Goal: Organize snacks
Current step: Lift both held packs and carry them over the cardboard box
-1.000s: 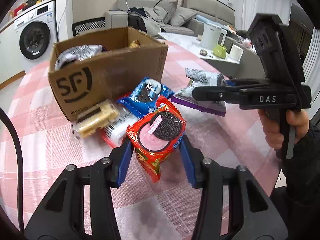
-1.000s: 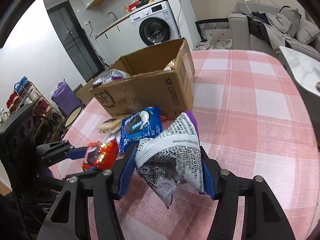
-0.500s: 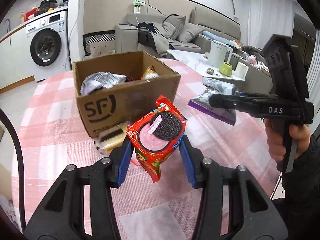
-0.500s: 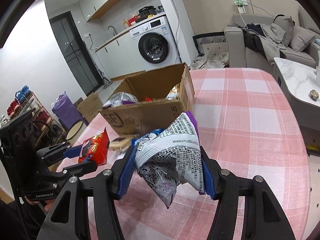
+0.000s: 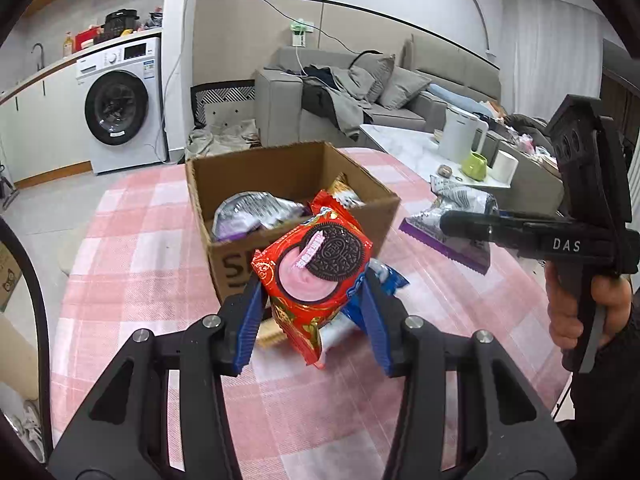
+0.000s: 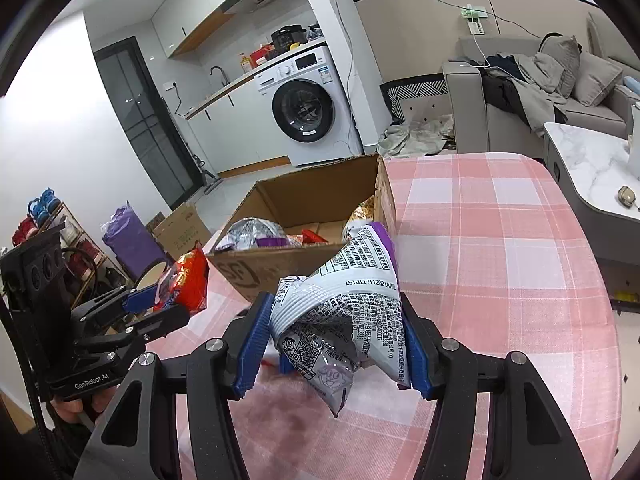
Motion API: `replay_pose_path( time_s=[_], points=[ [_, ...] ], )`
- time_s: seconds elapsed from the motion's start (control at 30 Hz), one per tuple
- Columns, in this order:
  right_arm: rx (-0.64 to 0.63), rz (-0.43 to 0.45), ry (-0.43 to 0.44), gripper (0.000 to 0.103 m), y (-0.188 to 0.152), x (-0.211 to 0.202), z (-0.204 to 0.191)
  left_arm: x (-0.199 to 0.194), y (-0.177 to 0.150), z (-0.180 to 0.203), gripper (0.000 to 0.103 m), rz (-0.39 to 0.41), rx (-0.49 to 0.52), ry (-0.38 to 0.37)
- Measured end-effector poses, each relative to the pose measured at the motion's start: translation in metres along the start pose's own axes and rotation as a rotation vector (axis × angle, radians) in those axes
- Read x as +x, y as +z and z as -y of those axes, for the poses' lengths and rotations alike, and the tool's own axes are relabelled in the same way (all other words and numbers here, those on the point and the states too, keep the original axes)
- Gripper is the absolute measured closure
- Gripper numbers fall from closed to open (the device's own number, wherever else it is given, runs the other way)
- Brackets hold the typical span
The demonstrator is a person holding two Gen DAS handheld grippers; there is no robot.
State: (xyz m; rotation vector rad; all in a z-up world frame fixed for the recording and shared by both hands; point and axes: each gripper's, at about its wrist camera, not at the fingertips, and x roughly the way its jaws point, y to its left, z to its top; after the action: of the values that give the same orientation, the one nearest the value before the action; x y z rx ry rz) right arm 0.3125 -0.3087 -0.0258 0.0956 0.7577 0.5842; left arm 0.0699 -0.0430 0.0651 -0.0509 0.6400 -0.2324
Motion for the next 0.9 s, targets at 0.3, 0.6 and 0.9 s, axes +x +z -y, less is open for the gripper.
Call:
replay_pose_path(
  time_s=[0.3, 0.6, 0.9],
  points=[
    [-0.025, 0.009, -0.002, 0.043, 0.022, 0.008, -0.014, 0.000, 0.022, -0.009, 0.059, 0.030, -0.012, 0.040],
    [-0.044, 0.014, -0.008, 0.043, 0.045, 0.021, -0.021, 0.008, 0.042, -0.018, 0.059, 0.054, -0.023, 0.079],
    [-0.061, 0.015, -0.018, 0.043, 0.057, 0.046, -0.027, 0.034, 0.060, -0.030, 0.059, 0.050, -0.020, 0.111]
  ],
)
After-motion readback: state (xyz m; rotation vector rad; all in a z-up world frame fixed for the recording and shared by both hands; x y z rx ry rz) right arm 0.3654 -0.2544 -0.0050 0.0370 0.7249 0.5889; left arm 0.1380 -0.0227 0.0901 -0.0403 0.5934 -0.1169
